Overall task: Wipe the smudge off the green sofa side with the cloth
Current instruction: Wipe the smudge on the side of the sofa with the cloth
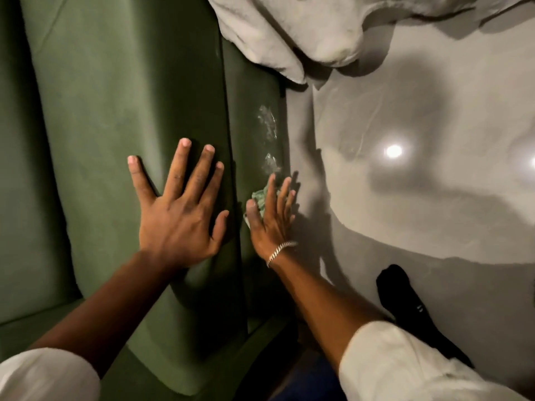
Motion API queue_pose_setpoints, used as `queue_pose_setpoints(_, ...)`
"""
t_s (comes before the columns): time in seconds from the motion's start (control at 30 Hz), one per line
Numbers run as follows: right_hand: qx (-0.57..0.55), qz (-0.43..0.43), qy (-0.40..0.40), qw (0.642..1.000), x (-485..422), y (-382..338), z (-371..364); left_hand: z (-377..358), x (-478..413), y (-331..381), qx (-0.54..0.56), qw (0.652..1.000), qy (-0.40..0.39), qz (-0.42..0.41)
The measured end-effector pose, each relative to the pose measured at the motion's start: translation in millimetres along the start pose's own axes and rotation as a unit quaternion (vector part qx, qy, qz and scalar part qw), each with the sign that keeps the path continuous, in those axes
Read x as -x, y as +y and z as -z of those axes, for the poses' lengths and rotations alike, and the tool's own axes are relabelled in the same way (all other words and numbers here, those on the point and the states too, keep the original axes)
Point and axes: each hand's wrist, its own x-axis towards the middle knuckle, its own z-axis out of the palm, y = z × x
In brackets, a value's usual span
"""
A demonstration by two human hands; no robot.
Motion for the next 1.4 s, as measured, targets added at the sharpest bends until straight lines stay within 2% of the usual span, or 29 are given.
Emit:
queue_pose_setpoints(0.13,0.001,0.049,0.018,0.999,-14.1,-17.1,3.4,3.9,-11.1,-3.0,0.001,1.0,-0.008,0.0)
queue_pose_setpoints(0.3,0.0,0.039,0.031,0.999,-61.1,-18.2,25.2,13.5,-43.1,-27.6,0.026,0.999,0.023,0.006)
queue_pose_setpoints(0.4,-0.002,0.079,0.02,0.997,-33.9,-11.0,13.1,16.2,-56.5,-36.1,0.021,0.999,0.028,-0.004)
queue_pose_setpoints(0.5,0.009,0.119,0.043,0.992,-58.6,-28.4,12.1,16.0,-57.5,-34.8,0.017,0.999,0.027,-0.011)
queue_pose_setpoints(0.6,0.015,0.091,0.054,0.994,-97.2,-36.3,31.0,18.9,-62.5,-36.1,0.014,1.0,0.024,-0.012)
queue_pose_setpoints(0.67,0.018,0.086,0.058,0.994,-91.5,-23.2,29.2,19.6,-66.9,-37.9,0.015,1.0,0.025,-0.009)
queue_pose_setpoints(0.77,0.015,0.123,0.05,0.991,-67.4,-20.4,17.1,19.3,-69.6,-37.1,0.018,1.0,0.023,-0.009)
queue_pose_setpoints(0.97,0.039,0.197,0.095,0.975,-140.1,-84.1,39.0,20.6,-78.6,-40.7,0.038,0.998,0.046,-0.003)
queue_pose_setpoints(1.07,0.016,0.181,0.111,0.977,-157.4,-70.6,40.5,20.0,-80.8,-39.9,0.04,0.998,0.048,0.002)
queue_pose_setpoints(1.2,0.003,0.133,0.095,0.987,-109.1,-32.7,22.4,19.0,-80.9,-37.3,0.039,0.998,0.052,0.009)
queue_pose_setpoints(1.3,0.025,0.187,0.096,0.977,-102.4,-46.1,20.8,18.4,-80.6,-35.9,0.04,0.998,0.057,0.013)
queue_pose_setpoints(1.4,0.053,0.234,0.116,0.964,-141.6,-81.9,35.7,17.7,-80.8,-35.7,0.039,0.997,0.063,0.012)
